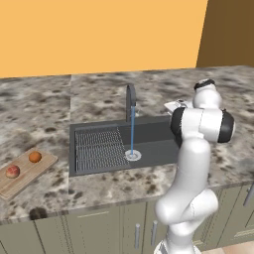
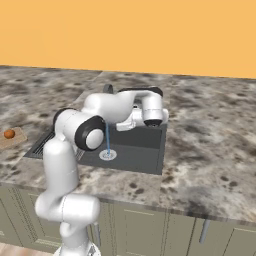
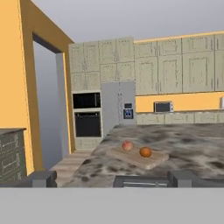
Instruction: Pick the tangerine, peach from the sink and place them on the cutting board to airdry. Then turn off the sink faucet.
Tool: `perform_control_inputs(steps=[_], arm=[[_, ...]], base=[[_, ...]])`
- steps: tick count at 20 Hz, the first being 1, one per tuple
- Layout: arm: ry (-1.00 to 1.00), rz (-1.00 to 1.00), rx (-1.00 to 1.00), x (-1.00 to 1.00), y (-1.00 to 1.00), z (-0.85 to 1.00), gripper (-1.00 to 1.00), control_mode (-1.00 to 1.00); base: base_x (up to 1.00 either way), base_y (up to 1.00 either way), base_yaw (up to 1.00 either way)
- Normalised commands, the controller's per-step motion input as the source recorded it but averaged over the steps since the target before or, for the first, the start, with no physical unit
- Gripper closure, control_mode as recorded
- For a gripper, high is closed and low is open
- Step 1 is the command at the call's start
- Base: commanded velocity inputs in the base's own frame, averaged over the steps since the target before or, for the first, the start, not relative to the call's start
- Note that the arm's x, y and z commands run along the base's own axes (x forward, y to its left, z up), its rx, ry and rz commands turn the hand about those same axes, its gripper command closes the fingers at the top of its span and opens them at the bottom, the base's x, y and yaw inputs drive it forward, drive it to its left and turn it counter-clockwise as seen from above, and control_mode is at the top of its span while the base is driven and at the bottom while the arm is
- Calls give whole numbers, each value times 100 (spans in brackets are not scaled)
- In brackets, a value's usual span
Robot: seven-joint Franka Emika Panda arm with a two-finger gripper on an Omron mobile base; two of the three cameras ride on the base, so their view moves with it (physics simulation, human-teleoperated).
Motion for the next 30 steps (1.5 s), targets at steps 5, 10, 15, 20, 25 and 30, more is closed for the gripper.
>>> perform_control_inputs(steps=[5, 10, 15, 20, 25, 30], arm=[[0, -3, 0, 19, 8, -2, -100, -100], [-1, -15, 0, 27, 13, -6, -100, -100], [0, -15, 0, 27, 21, -8, -100, -100], [0, -11, 0, 31, 13, -11, -100, -100], [0, -10, 0, 29, 0, -15, -100, -100], [0, -9, 0, 34, 0, -13, -100, -100]], base=[[0, 0, 0], [0, 0, 0], [0, 0, 0], [0, 0, 0], [0, 0, 0], [0, 0, 0]])
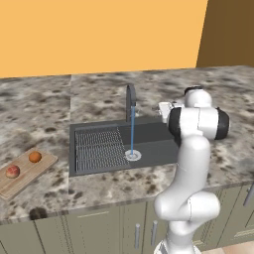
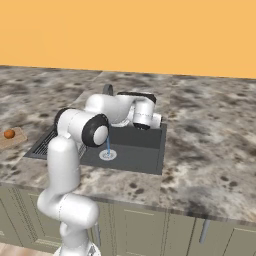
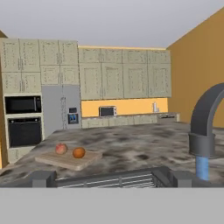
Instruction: Pick the tangerine, peach from the sink and place them on the cutting board to airdry. Then turn off the sink faucet.
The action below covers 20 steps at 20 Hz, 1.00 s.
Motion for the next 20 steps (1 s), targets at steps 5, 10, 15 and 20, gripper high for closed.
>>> perform_control_inputs(steps=[5, 10, 15, 20], arm=[[0, -3, 0, 33, 0, -7, -100, -100], [0, -1, 0, 31, 0, -16, -100, -100], [0, -2, 0, 30, -4, -22, -100, -100], [0, -3, 0, 32, -13, -20, -100, -100]], base=[[0, 0, 0], [0, 0, 0], [0, 0, 0], [0, 0, 0]])
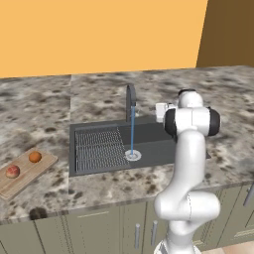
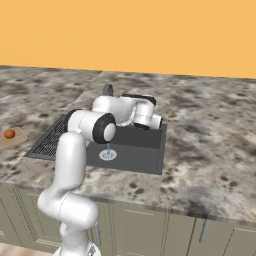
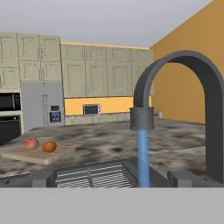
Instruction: Pick the tangerine, peach from the sink and place them on the cutting board to airdry. Then turn off the sink faucet.
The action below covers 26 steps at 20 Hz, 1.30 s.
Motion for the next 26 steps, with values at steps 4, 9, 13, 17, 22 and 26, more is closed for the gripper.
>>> perform_control_inputs(steps=[4, 9, 13, 17, 22, 26], arm=[[0, -1, 0, 44, -1, -8, -100, -100], [1, -1, 0, 41, 0, -14, -100, -100], [2, -3, 0, 34, -1, -20, -100, -100], [1, -2, 0, 36, 0, -16, -100, -100], [1, -1, 0, 34, -1, -16, -100, -100], [2, 0, 0, 33, 0, -15, -100, -100]], base=[[0, 0, 0], [0, 0, 0], [0, 0, 0], [0, 0, 0], [0, 0, 0], [0, 0, 0]])
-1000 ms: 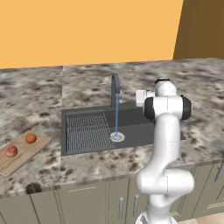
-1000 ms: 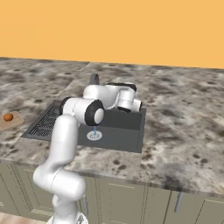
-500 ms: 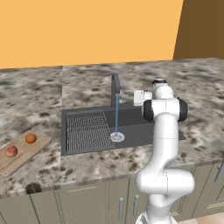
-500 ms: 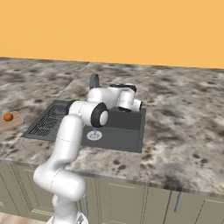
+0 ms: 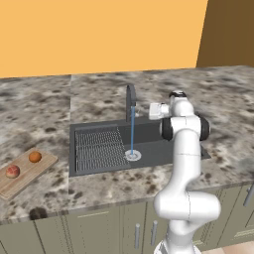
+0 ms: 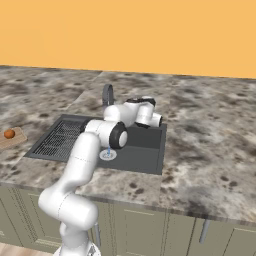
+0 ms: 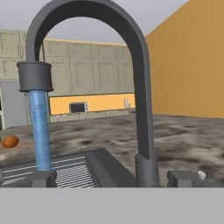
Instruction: Pick the tangerine, peach from the sink and place them on the cutting board to airdry. Then turn off the sink faucet.
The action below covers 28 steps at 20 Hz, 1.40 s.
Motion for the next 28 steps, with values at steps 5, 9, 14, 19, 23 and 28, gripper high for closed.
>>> perform_control_inputs(steps=[5, 9, 14, 19, 23, 28], arm=[[3, 0, 0, 39, 0, -11, -100, -100], [2, 0, 0, 38, 0, -18, -100, -100], [1, 0, 0, 35, -2, -17, -100, -100], [0, 0, 0, 39, 0, -3, -100, -100], [0, 0, 0, 40, 11, 0, -100, -100], [0, 3, 0, 38, 42, 0, -100, -100]], base=[[0, 0, 0], [0, 0, 0], [0, 0, 0], [0, 0, 0], [0, 0, 0], [0, 0, 0]])
